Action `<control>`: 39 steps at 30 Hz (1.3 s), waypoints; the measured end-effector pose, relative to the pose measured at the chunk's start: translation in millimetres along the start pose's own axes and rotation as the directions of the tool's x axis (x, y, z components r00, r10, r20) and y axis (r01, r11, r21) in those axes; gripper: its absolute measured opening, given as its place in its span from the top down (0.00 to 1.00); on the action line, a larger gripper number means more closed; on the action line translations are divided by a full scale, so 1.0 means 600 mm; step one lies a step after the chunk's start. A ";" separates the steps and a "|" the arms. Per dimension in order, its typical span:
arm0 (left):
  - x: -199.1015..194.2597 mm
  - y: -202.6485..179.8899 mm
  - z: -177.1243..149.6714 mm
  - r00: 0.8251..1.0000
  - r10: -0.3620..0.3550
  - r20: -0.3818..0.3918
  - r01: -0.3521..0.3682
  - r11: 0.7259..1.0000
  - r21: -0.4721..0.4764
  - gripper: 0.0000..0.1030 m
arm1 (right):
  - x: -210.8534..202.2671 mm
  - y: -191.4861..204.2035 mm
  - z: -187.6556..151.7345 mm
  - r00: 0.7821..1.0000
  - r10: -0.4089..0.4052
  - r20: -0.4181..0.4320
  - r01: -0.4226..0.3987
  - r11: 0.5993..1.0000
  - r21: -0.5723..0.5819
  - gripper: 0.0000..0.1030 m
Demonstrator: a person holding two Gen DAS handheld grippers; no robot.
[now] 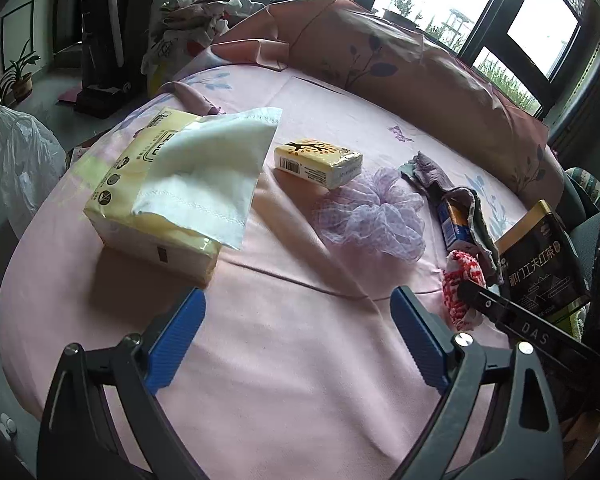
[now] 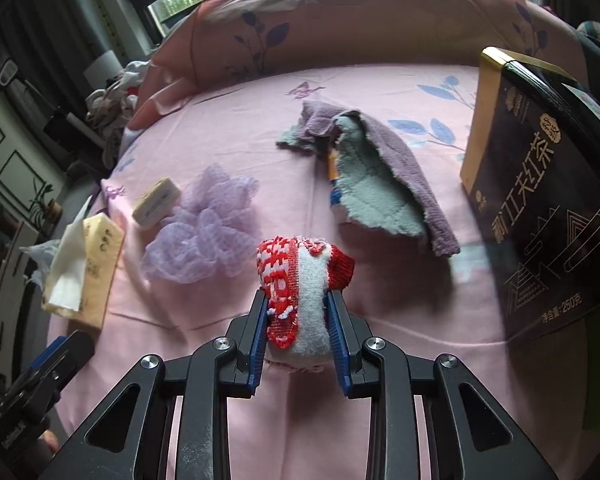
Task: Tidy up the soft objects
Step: 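Move the right gripper back to the red-and-white knitted sock, then close the right gripper on the red-and-white sock and lift it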
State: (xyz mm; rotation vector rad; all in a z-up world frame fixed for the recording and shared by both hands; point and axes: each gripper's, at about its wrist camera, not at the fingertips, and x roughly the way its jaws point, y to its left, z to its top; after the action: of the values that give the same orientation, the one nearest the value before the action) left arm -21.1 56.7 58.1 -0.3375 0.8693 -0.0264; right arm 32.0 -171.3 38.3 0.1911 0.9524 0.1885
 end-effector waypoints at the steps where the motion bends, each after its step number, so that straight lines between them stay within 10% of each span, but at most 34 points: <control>1: 0.000 0.001 0.001 1.000 -0.003 -0.002 0.003 1.000 -0.005 0.10 | -0.001 0.010 -0.005 1.000 0.028 -0.011 -0.028 1.000 -0.011 0.71; 9: 0.008 0.007 0.002 0.998 -0.044 -0.036 0.043 0.998 -0.044 0.16 | 0.022 0.055 -0.035 0.977 0.138 -0.160 -0.149 0.987 -0.056 0.70; 15: 0.023 -0.002 -0.002 0.990 -0.108 -0.092 0.104 0.993 -0.049 0.17 | 0.000 0.024 -0.025 0.983 0.155 -0.103 -0.155 0.988 0.005 0.33; 20: 0.038 -0.024 -0.014 0.966 -0.197 -0.170 0.193 0.980 -0.041 0.19 | -0.020 -0.006 -0.015 0.978 0.205 -0.045 -0.202 0.977 0.068 0.33; 31: 0.068 -0.073 -0.044 0.916 -0.281 -0.287 0.283 0.958 -0.034 0.62 | 0.018 0.008 -0.024 0.952 0.284 -0.112 -0.276 0.958 0.082 0.55; 39: 0.072 -0.081 -0.048 0.909 -0.289 -0.301 0.296 0.955 -0.023 0.79 | 0.049 0.004 -0.033 0.923 0.348 -0.164 -0.329 0.935 0.133 0.63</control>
State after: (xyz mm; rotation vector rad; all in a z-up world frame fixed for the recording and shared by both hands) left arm -9.2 -4.2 23.7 -0.4477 1.1140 -0.3754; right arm 32.3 -160.3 4.4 0.4418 1.1120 0.4846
